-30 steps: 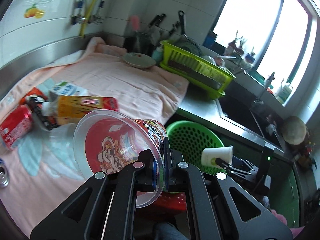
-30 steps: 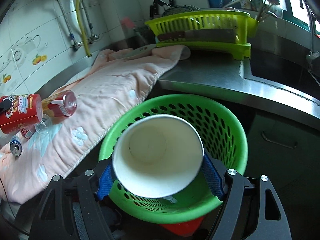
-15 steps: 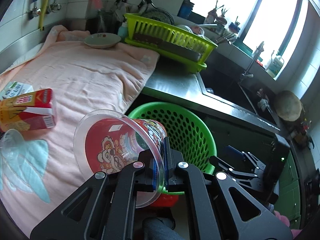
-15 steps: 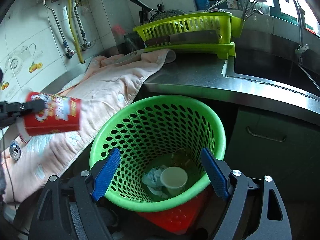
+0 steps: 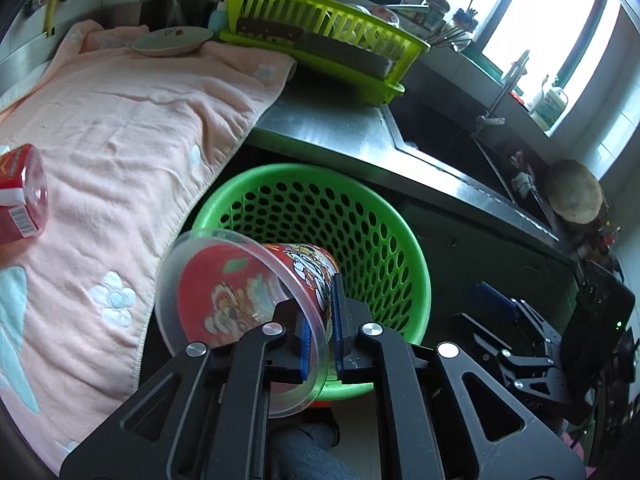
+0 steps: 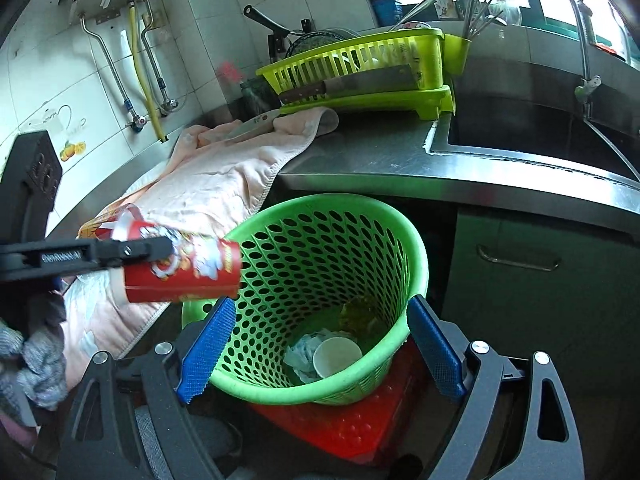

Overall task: Collect trash
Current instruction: 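Carry both cups over the green basket and drop them in, then move both open grippers back toward the cans on the towel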

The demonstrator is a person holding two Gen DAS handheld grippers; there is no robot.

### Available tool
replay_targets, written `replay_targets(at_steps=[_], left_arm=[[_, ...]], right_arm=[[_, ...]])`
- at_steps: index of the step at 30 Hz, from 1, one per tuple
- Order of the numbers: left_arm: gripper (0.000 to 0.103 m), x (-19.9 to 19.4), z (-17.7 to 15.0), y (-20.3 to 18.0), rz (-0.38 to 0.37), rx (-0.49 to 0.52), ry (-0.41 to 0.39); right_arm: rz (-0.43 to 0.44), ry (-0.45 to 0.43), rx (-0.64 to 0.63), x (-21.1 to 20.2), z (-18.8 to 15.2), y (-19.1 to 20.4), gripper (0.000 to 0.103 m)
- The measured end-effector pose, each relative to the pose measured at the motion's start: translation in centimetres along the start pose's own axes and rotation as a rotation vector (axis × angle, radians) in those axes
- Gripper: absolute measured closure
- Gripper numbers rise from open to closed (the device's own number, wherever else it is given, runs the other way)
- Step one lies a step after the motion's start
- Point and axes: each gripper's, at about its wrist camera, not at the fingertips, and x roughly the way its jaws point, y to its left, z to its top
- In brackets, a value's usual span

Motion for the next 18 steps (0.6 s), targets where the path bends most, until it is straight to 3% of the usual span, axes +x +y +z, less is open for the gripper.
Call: replay_targets(at_steps=[2, 11, 18], left_arm=[[0.054, 0.2, -0.3, 0.1, 0.003, -0.008, 0.006], [0.049, -2.4, -1.1, 1.0, 0.036, -0.008, -0.022], [0.042, -6.6, -2.1, 3.8, 0.139, -0.067, -0.071]], right_arm=[[0.001, -0.004, -0.005, 0.1, 0.0, 0.1, 0.019], [0.015, -0.004, -0.022, 0.2, 0.2, 1.4, 0.019], [0.051, 0.002, -0.056, 0.8, 0.7, 3.4, 0.018]])
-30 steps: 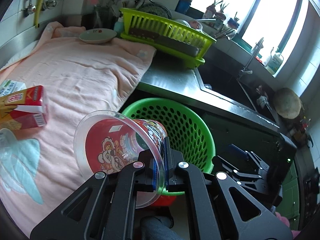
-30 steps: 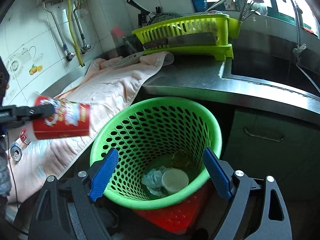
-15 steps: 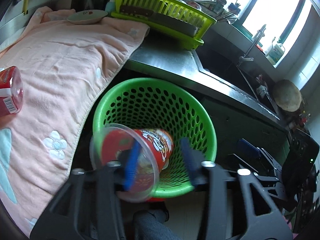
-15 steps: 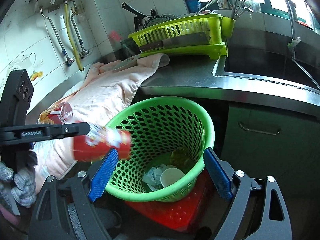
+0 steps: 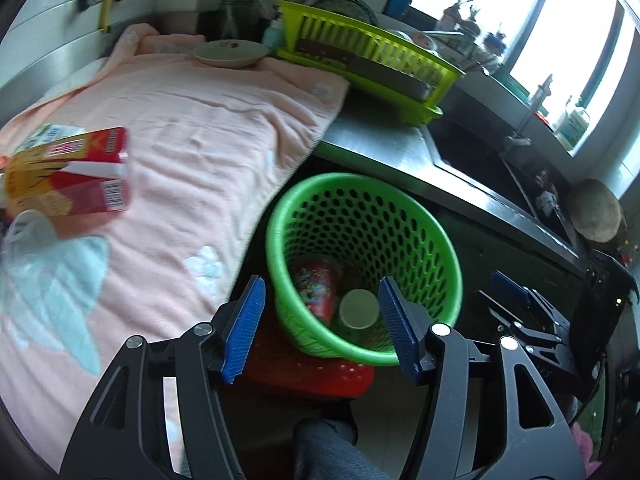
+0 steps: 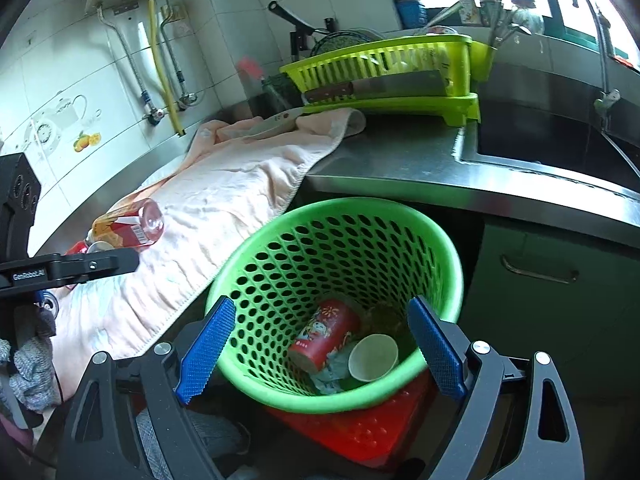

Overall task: Collect trash
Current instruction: 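Move both open grippers back toward the cans on the towel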

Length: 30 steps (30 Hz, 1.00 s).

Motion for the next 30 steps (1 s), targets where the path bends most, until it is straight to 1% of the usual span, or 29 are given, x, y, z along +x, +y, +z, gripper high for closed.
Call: replay_targets(at_steps=[3, 6, 8, 14, 15, 18, 22, 23, 30], left_arm=[[0.042, -1.5, -0.2, 1.6, 0.030, -0.032, -0.020], [0.040, -3.5, -0.4, 3.4, 0.078, -0.072, -0.048], [0.037, -4.7, -0.7, 4.6, 0.099, -0.099, -0.067], [0.033, -8.3, -1.3, 8.3, 0.198, -0.181, -0.123], [0.033, -9.2, -1.5, 9.3, 0.225, -0.204, -0.137], [0.032, -11.3, -2.0, 11.8, 0.268, -0.261, -0.165], [0.032, -14.1, -2.8, 14.6, 0.327, -0.321, -0.206], [0.030, -14.8, -3.0, 15.4, 0.344, -0.335, -0.216], [0.028, -18.7, -4.7, 20.0, 0.431, -0.440, -0.267]], right_arm=[[0.021, 0.005, -0.024, 0.5, 0.3, 1.3, 0.017], [0.046, 0.011, -0.046, 0.9, 0.8, 2.7, 0.017], [0.064, 0.014, -0.065, 1.3, 1.2, 3.7, 0.016], [0.111, 0.032, -0.138, 2.9, 2.2, 7.3, 0.015], [0.119, 0.034, -0.150, 3.1, 2.3, 7.8, 0.015], [0.152, 0.042, -0.190, 4.0, 2.6, 10.0, 0.015], [0.207, 0.051, -0.246, 5.1, 3.1, 13.5, 0.015], [0.218, 0.054, -0.256, 5.4, 3.1, 14.2, 0.015], [0.351, 0.092, -0.339, 7.5, 3.2, 20.6, 0.015]])
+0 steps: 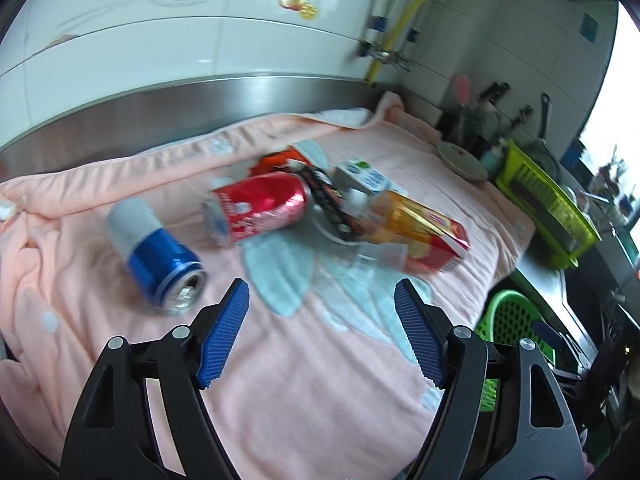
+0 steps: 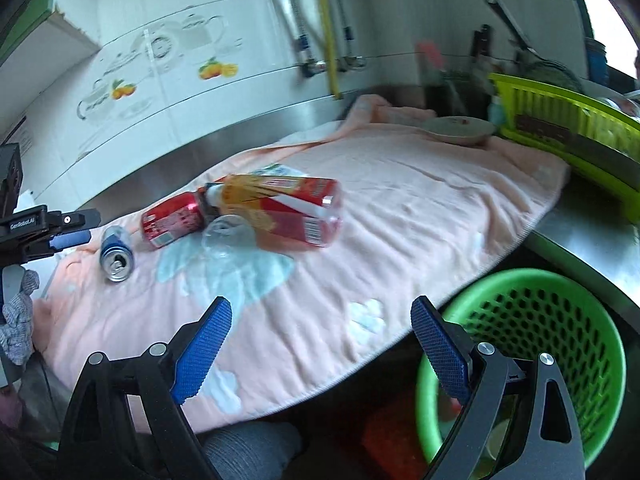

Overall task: Collect trash
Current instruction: 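Move both open grippers back toward the cans on the towel, then grasp the blue can with the left gripper while the right grasps the clear plastic cup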

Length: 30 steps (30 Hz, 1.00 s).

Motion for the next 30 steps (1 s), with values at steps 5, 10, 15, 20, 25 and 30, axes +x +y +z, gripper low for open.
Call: replay_targets(at_steps=[5, 10, 15, 20, 25, 30], left_arm=[[0.028, -0.3, 0.6, 3.5, 0.050, -0.064, -0.008], [0.027, 0.2, 1.0, 5.8, 0.083, -0.110, 0.003], [0.027, 1.1, 1.2, 7.8, 0.103, -0.152, 0.018], [0.027, 2.2, 1.6, 9.1, 0.115, -0.197, 0.037], [0.027, 3.1, 2.0, 10.2, 0.116, -0.226, 0.049], [0.027, 4.1, 2.3, 11.0, 0.119, -0.238, 0.063]], right_arm=[[0.099, 0.027, -0.055, 2.9, 1.4, 3.2, 0.015], [0.175, 0.064, -0.077, 6.3, 2.6, 5.1, 0.015], [0.231, 0.097, -0.076, 9.7, 3.5, 5.9, 0.015], [0.262, 0.133, -0.069, 12.7, 4.3, 6.0, 0.015], [0.272, 0.175, -0.071, 15.2, 4.8, 5.9, 0.015], [0.282, 0.201, -0.082, 16.8, 5.2, 5.9, 0.015]])
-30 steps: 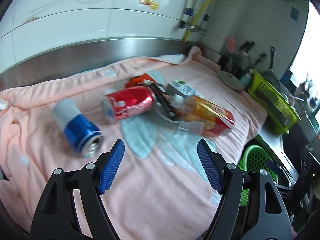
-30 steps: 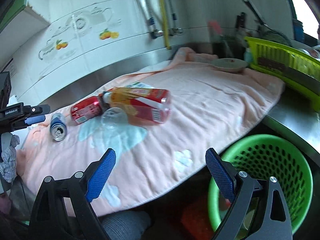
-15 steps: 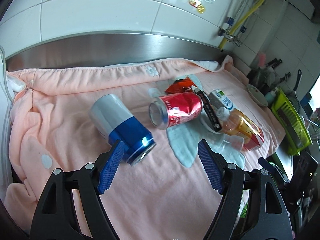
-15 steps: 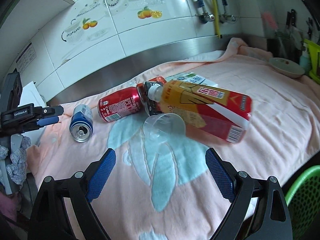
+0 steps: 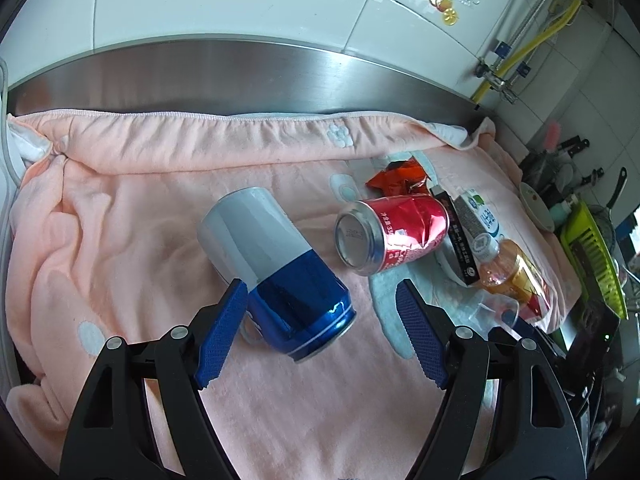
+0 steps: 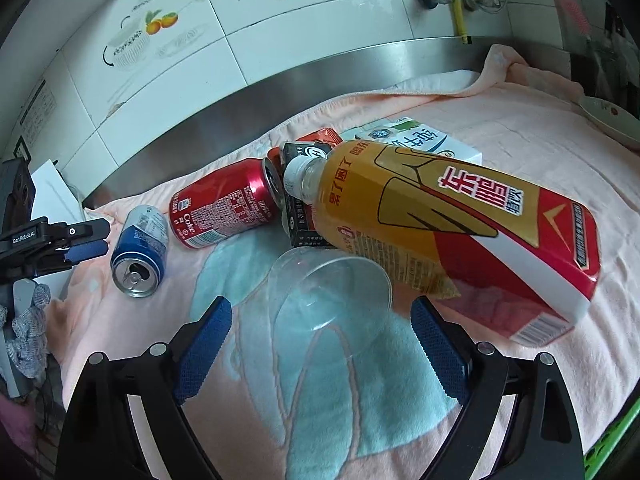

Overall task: Collect trash
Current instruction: 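Grasp the blue can with the left gripper while the right grasps the clear plastic cup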

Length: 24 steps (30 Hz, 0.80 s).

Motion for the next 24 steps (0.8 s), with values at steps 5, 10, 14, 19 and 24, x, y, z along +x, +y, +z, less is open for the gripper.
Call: replay_targets(at_steps=[5, 10, 14, 19, 24], left_arm=[[0.024, 0.6, 0.3, 0.3, -0.007, -0.007, 0.008], [0.024, 1.2, 0.7, 0.6, -0.020, -0.030, 0.020], [0.021, 1.7, 0.8, 0.9, -0.017, -0.055, 0.033], [0.020, 2.6, 0.8, 1.5, 0.002, -0.097, 0.044], [0.018, 3.7, 1.1, 2.3, 0.035, -0.140, 0.060]], right_arm=[[0.007, 0.031, -0.008, 1.3, 0.4, 0.0, 0.015], [0.023, 0.046, -0.012, 1.8, 0.7, 0.2, 0.020], [0.026, 0.051, -0.012, 1.9, 0.5, 0.2, 0.037], [0.026, 0.028, -0.009, 1.1, -0.1, 0.3, 0.039], [0.047, -0.008, -0.004, -0.4, -0.6, 1.1, 0.039]])
